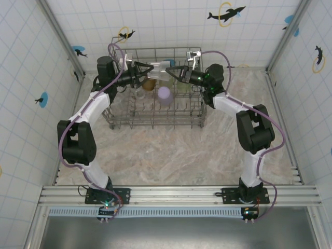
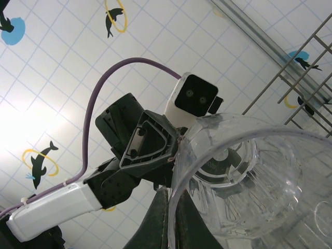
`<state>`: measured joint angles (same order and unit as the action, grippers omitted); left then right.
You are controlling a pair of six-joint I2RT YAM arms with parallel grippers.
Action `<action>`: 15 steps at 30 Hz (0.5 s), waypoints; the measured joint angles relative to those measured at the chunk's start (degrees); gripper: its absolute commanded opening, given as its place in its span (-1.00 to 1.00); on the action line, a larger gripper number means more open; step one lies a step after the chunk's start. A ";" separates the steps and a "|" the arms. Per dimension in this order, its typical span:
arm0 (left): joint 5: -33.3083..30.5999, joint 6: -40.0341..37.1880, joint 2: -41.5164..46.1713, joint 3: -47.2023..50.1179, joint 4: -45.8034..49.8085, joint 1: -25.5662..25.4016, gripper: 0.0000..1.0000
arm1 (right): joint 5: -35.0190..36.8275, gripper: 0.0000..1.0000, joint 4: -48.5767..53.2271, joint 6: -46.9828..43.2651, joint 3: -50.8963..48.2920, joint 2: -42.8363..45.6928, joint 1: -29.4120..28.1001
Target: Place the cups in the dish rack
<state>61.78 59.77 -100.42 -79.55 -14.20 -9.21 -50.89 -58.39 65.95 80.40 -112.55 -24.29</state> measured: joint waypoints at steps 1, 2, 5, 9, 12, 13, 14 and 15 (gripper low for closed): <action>0.39 0.02 0.00 0.00 0.00 0.00 0.50 | -0.02 -1.00 -0.02 0.09 0.00 0.00 -0.02; 0.72 0.04 0.00 0.00 -0.04 0.00 0.50 | -0.04 -1.00 -0.02 0.13 0.00 0.00 -0.02; 1.27 0.04 0.00 0.00 -0.31 0.00 0.52 | -0.15 -1.00 -0.04 0.20 0.02 0.00 -0.11; 1.75 0.44 -0.24 0.00 -0.92 0.17 0.39 | -0.17 -1.00 -0.04 -0.04 0.00 0.00 -0.17; 2.36 0.70 -0.46 0.00 -1.79 0.50 0.42 | -0.31 -1.00 0.20 -0.35 0.00 -0.04 -0.24; 2.58 0.70 -0.52 0.00 -2.05 0.55 0.46 | -0.35 -1.00 0.20 -0.42 0.00 -0.04 -0.26; 2.60 0.68 -0.61 0.00 -2.23 0.55 0.50 | -0.39 -1.00 0.24 -0.50 0.02 -0.04 -0.26; 2.60 0.68 -0.72 0.00 -2.36 0.52 0.55 | -0.50 -1.00 0.24 -0.59 0.02 -0.04 -0.28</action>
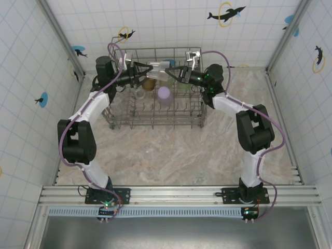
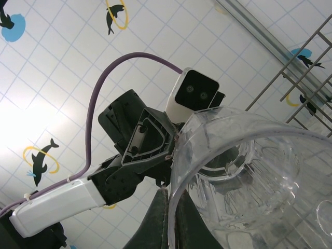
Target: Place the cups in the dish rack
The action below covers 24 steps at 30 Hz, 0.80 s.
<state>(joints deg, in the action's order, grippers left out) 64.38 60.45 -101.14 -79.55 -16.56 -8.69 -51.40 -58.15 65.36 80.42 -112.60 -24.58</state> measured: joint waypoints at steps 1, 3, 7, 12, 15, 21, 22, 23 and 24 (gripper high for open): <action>0.00 0.00 -0.15 -0.02 -0.22 0.00 0.59 | -0.11 -1.00 0.02 -0.11 -0.02 0.00 -0.09; 0.20 0.02 -0.57 -0.28 -0.50 -0.07 0.65 | -0.57 -1.00 0.42 -0.26 -0.02 0.00 -0.37; 0.42 0.37 -1.03 -0.76 -0.66 -0.22 0.45 | -0.96 -1.00 0.70 -0.50 0.00 0.00 -0.61; 0.72 1.92 -1.27 -1.22 -1.36 -0.02 -0.04 | -1.90 -1.00 0.57 -1.16 0.00 0.00 -0.55; 0.83 2.58 -1.40 -1.25 -2.08 0.00 -1.00 | -1.84 -0.92 0.42 -1.18 0.00 0.00 -0.55; 0.00 2.43 -1.64 -1.38 -2.34 0.13 -1.00 | -0.55 -0.05 6.84 -4.68 -0.13 1.03 -0.59; -0.48 2.21 -1.64 -1.68 -2.21 0.22 -1.00 | -0.22 0.07 9.05 -6.27 -0.28 1.73 -0.59; -1.22 1.46 -1.77 -2.38 -1.55 0.42 -1.00 | 0.37 0.13 11.87 -7.93 -0.79 2.99 -0.57; -2.29 0.17 -2.12 -3.96 0.00 0.74 -1.00 | 0.85 0.18 14.43 -9.77 -1.36 4.46 -0.57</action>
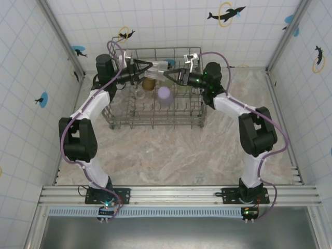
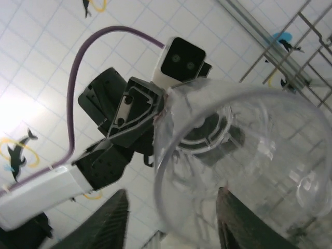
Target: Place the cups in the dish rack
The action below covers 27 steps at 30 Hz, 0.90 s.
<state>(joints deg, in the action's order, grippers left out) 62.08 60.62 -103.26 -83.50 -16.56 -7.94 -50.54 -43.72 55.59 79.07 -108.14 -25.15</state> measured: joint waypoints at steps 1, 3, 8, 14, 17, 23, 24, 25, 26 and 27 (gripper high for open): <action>-1.11 -1.22 -0.35 -1.62 1.36 0.28 -1.00 | 0.39 0.24 1.66 -1.57 -0.50 1.22 0.02; -4.57 -5.64 -1.88 -7.54 7.39 1.11 -1.00 | 1.27 0.39 5.40 -4.42 -2.29 5.03 0.15; -16.06 -19.76 -9.44 -30.47 26.71 2.36 -1.00 | 3.39 0.53 13.09 -11.30 -6.60 13.35 0.94; -31.21 -34.18 -14.23 -43.17 42.88 2.38 -1.00 | 8.09 0.65 24.57 -20.31 -11.17 19.78 1.97; -37.79 -39.80 -14.27 -40.96 46.42 2.38 -1.00 | 10.51 0.72 29.49 -23.82 -13.73 22.40 2.25; -50.86 -49.09 -16.46 -39.85 52.33 2.10 -1.00 | 14.69 0.87 33.90 -27.91 -20.74 28.65 2.38; -53.09 -50.47 -16.83 -39.85 52.94 1.97 -1.00 | 15.13 0.88 34.01 -28.15 -21.66 29.46 2.40; -54.77 -51.58 -17.09 -39.85 53.31 1.79 -1.00 | 15.56 0.89 34.07 -28.37 -22.29 30.05 2.45; -56.63 -52.76 -17.35 -39.85 53.62 1.51 -1.00 | 16.00 0.90 34.12 -28.55 -23.06 30.69 2.49; -58.49 -53.83 -17.66 -39.85 53.66 1.14 -1.00 | 16.35 0.91 34.07 -28.59 -24.11 31.41 2.49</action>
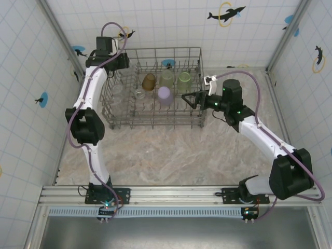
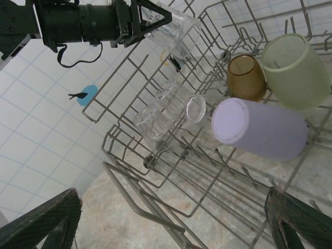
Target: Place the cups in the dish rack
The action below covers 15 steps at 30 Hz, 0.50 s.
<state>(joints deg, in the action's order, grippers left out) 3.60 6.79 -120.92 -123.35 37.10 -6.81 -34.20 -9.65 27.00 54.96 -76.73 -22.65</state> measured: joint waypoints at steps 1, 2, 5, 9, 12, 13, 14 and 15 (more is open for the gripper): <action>-1.62 -0.96 -0.28 0.00 0.00 -0.39 -1.00 | 0.28 0.92 0.00 -0.04 -0.87 0.59 0.00; -3.23 -1.99 -0.52 0.00 0.00 -0.85 -1.00 | 0.59 0.92 0.02 -0.04 -1.86 1.20 0.00; -7.82 -5.03 -1.66 0.00 -0.17 -2.29 -1.00 | 1.62 0.94 -0.15 -0.04 -5.09 3.08 0.00; -12.24 -8.57 -3.65 0.00 -0.48 -3.78 -1.00 | 3.13 0.99 -0.17 -0.07 -8.92 6.14 0.00; -14.86 -10.62 -4.94 0.00 -0.52 -4.15 -1.00 | 3.80 1.00 -0.15 -0.07 -10.29 8.13 0.00; -15.47 -11.17 -5.27 0.00 -0.52 -4.13 -1.00 | 4.00 1.00 -0.17 -0.07 -10.45 8.57 0.00; -16.39 -11.58 -5.70 0.00 -0.50 -4.13 -1.00 | 4.15 1.00 -0.17 -0.04 -10.51 8.94 0.00; -17.03 -11.93 -6.01 0.00 -0.52 -4.13 -1.00 | 4.22 1.00 -0.22 -0.04 -10.54 9.20 0.00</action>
<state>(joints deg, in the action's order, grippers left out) -13.43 -5.15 -126.93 -123.35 36.58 -10.94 -29.98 -9.87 26.96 44.42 -67.53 -22.65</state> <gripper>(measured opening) 0.693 0.999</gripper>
